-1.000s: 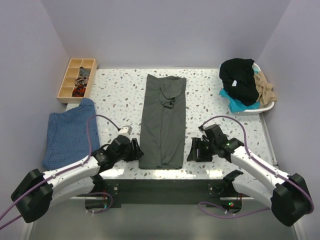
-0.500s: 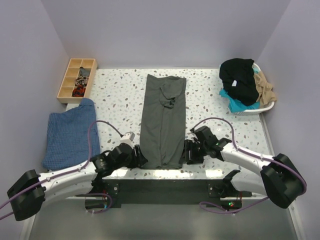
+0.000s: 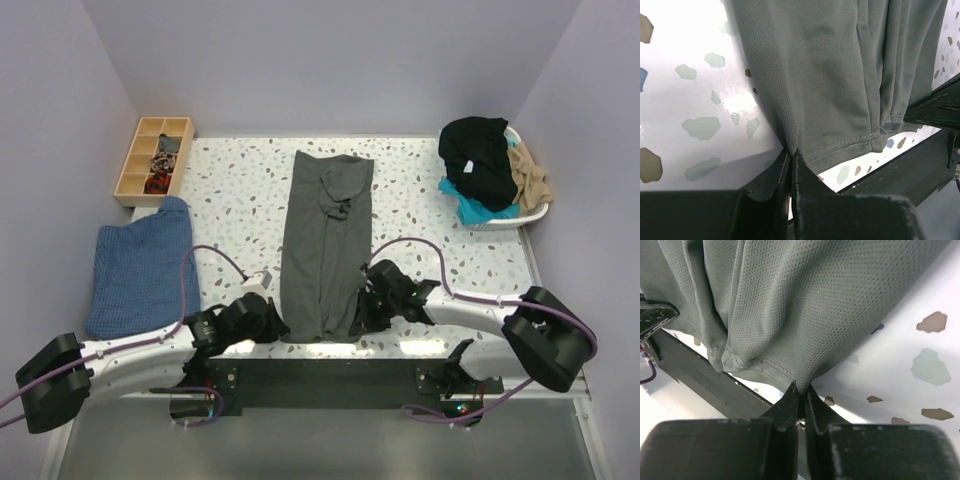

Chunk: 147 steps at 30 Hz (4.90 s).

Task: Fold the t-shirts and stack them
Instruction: Fold the tshirt

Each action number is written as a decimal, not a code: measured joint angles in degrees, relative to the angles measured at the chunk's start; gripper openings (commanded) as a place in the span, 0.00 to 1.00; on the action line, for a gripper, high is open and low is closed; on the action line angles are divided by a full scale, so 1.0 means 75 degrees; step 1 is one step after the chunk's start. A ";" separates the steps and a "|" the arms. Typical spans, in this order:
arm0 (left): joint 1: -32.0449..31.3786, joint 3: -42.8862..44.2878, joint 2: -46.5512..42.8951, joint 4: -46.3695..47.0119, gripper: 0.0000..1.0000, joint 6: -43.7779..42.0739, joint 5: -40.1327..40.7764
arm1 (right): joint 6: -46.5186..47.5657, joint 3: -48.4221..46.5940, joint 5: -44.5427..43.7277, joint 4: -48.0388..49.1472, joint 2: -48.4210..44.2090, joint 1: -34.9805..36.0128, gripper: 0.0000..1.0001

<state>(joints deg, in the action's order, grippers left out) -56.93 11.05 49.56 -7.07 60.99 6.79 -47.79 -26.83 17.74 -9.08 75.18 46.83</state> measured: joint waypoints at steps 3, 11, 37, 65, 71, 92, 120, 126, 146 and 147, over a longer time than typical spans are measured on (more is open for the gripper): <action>-0.0032 0.0012 0.0026 -0.0023 0.00 -0.0009 0.0032 | -0.0041 -0.0012 -0.0248 -0.0108 -0.0099 0.0140 0.00; -0.0064 0.0796 0.0023 -0.1169 0.00 -0.0297 0.0376 | 0.0213 -0.0595 -0.1253 -0.1510 -0.1550 0.0221 0.00; 0.1719 0.4479 0.2804 -0.1690 0.00 -0.2460 0.1827 | 0.2145 -0.4141 -0.2658 -0.2906 0.0874 -0.0373 0.06; 0.3351 0.7364 0.6930 -0.0318 0.17 -0.3902 0.0495 | 0.3541 -0.7070 -0.1588 -0.2990 0.4476 -0.2725 0.36; 0.3704 0.7828 0.7393 -0.0169 0.61 -0.4199 0.0312 | 0.3704 -0.7868 -0.1629 -0.3080 0.5135 -0.3042 0.46; 0.4281 0.6636 0.5846 0.0632 0.57 -0.4482 -0.1839 | 0.4042 -0.6991 -0.1166 -0.2795 0.3826 -0.3343 0.58; 0.4182 0.7227 0.7883 0.1218 0.57 -0.4450 -0.2594 | 0.3972 -0.8131 -0.0530 -0.2503 0.5622 -0.3136 0.58; 0.4182 0.7746 0.8212 0.1282 0.57 -0.4605 -0.2299 | 0.4095 -0.8617 -0.0866 -0.2544 0.5922 -0.3147 0.58; 0.4275 0.9323 0.8285 0.1148 0.58 -0.5741 -0.1903 | 0.4386 -0.9964 -0.1524 -0.2611 0.6362 -0.3439 0.58; 0.4275 0.9139 0.8160 0.1084 0.58 -0.5732 -0.1967 | 0.4386 -0.9876 -0.1460 -0.2611 0.6309 -0.3439 0.58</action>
<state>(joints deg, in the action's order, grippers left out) -24.86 79.59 110.76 1.06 18.00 -7.97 -14.90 -100.90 6.79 -28.67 122.50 21.04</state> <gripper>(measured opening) 0.579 0.582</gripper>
